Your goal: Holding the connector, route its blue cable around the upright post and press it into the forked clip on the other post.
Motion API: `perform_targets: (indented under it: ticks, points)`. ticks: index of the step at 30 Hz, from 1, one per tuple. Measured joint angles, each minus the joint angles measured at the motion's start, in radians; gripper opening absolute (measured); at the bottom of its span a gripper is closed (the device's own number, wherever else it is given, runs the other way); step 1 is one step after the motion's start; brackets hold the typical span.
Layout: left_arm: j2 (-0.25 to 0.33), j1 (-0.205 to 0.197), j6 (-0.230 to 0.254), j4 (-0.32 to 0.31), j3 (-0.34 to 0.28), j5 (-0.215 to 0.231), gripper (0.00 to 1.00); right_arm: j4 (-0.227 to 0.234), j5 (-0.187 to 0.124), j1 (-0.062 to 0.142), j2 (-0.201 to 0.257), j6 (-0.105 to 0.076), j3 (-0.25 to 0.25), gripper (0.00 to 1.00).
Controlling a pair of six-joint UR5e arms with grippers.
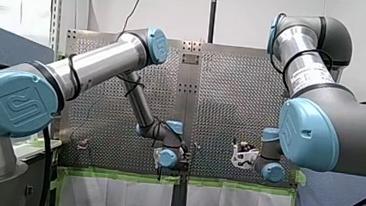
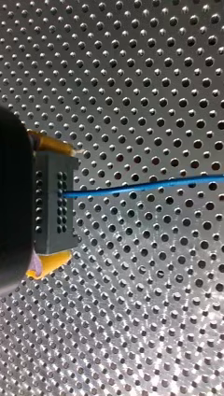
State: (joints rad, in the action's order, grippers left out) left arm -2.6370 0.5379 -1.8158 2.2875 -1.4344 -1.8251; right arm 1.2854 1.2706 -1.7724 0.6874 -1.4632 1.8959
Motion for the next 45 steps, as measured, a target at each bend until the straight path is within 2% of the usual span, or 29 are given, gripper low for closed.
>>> perform_targets:
  ticks: [11,16,18,19,20,21,22,23,24,25,26,31,39,45]
  points:
    - [0.0,-0.027,0.012,0.017,0.015,0.0,0.07,0.0,0.015,0.007,0.0,-0.006,-0.006,0.0]
    - [0.0,-0.032,0.024,0.023,0.016,0.004,0.16,-0.001,0.014,0.007,0.0,-0.007,-0.007,0.0]
    - [0.0,-0.032,0.031,0.024,0.016,0.011,0.32,-0.001,0.013,0.007,0.0,-0.007,-0.006,0.0]
    - [0.0,-0.032,0.035,0.024,0.016,0.014,0.32,-0.001,0.013,0.007,0.0,-0.007,-0.006,0.0]
    - [0.0,-0.032,0.043,0.025,0.016,0.017,0.42,-0.001,0.012,0.006,0.0,-0.007,-0.007,0.0]
    - [0.0,-0.032,0.05,0.027,0.016,0.018,0.65,-0.001,0.012,0.006,0.0,-0.007,-0.007,0.0]
    - [0.001,-0.032,0.058,0.03,0.016,0.02,0.65,-0.001,0.011,0.005,0.0,-0.007,-0.007,0.0]
    - [0.001,-0.032,0.067,0.034,0.016,0.02,0.71,-0.001,0.011,0.004,0.0,-0.007,-0.007,0.0]
    - [0.001,-0.032,0.072,0.037,0.016,0.02,0.88,-0.001,0.011,0.004,0.0,-0.007,-0.007,0.0]
    - [0.001,-0.032,0.076,0.04,0.016,0.021,0.88,0.0,0.011,0.004,0.0,-0.007,-0.007,0.0]
    - [0.001,-0.032,0.081,0.042,0.016,0.022,0.95,0.0,0.011,0.003,-0.001,-0.007,-0.007,0.0]
    - [0.002,-0.027,0.097,0.059,0.016,0.045,0.95,0.0,0.01,0.003,-0.001,-0.007,-0.007,0.0]
    - [0.007,-0.016,0.114,0.112,0.01,0.112,0.97,-0.003,0.009,0.004,-0.001,-0.007,-0.007,0.0]
    - [0.044,-0.025,0.11,0.102,-0.03,0.17,0.97,-0.005,0.009,0.005,-0.001,-0.007,-0.007,0.0]
